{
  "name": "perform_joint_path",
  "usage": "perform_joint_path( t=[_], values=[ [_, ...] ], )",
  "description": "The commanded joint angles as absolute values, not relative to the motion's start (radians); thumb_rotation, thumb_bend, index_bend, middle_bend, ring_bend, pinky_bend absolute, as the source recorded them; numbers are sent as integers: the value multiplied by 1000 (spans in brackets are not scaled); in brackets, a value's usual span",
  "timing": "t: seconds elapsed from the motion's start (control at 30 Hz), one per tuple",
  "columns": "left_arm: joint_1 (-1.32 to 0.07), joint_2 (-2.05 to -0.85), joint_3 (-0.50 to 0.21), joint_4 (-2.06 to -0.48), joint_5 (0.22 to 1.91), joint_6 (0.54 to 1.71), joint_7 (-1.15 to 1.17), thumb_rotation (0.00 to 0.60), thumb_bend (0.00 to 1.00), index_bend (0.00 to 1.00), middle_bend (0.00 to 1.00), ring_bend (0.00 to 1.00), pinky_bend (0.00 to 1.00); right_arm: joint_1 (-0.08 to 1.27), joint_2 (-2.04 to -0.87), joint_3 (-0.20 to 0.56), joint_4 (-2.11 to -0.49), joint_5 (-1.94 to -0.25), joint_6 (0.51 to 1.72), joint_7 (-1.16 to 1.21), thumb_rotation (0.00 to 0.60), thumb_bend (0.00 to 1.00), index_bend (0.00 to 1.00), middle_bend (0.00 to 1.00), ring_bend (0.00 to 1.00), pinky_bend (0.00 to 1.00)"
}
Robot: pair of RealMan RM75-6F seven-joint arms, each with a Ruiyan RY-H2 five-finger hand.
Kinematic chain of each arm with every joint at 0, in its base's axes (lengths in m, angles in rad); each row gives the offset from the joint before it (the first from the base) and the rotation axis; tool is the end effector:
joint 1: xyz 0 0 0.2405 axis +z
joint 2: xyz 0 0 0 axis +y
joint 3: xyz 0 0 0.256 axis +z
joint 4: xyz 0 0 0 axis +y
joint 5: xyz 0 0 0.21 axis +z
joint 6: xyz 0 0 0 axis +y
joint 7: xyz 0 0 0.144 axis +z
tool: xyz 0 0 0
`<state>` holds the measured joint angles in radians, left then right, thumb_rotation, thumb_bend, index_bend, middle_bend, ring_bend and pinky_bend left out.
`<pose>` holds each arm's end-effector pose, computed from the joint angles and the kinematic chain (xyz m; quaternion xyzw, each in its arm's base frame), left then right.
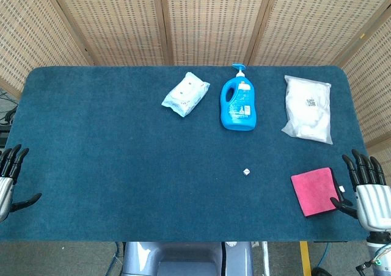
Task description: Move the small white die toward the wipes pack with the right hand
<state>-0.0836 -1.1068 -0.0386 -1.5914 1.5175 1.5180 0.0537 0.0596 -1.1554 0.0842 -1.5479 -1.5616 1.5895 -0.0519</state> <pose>-0.3128 0.1786 0.1669 -0.6096 -0.3516 -0.3733 0.6045 -0.3081 -0.1796 0.1684 0.5917 -0.3179 0.4099 0.6171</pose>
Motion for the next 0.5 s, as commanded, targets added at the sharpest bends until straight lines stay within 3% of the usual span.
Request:
perform_joint_path(
  t=[0.03,0.3,0.5],
  values=[
    [-84,-1108,-40,-1591,1516,1519,53,600,0,0,0,0,0,60,-1156,83,-1548,-1564,1589,-53,600,0,9,0,0,0],
    [-88,-1113,-44,-1592,1507,1508,66,600,0,0,0,0,0,83,-1155,69,-1543,-1582,1544,-24,600,38,38,0,0,0],
    [-94,-1117,-51,-1595,1496,1500,74,600,0,0,0,0,0,192,-1146,69,-1531,-1652,1417,17,600,131,177,0,0,0]
  ],
)
